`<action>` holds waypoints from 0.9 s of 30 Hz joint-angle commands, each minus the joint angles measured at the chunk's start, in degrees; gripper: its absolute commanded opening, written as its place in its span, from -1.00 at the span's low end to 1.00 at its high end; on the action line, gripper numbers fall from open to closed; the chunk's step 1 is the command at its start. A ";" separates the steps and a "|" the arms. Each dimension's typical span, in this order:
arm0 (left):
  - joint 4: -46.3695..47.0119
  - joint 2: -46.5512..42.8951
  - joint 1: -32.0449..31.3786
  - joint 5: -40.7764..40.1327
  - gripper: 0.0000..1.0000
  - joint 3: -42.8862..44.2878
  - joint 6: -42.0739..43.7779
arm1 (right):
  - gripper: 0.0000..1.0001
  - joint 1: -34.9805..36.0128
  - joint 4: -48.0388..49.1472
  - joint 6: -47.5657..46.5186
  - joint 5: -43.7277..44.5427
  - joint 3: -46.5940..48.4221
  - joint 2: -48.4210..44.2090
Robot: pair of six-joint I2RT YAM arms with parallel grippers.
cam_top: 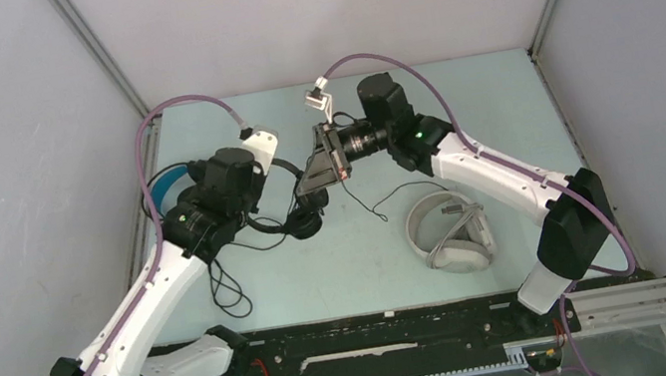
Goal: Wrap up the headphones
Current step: Wrap the headphones cable around the headphones.
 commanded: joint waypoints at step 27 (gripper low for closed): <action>4.09 -0.79 9.89 9.35 -1.00 10.17 -43.43 | -0.79 13.60 22.39 -28.29 37.03 -24.78 -13.08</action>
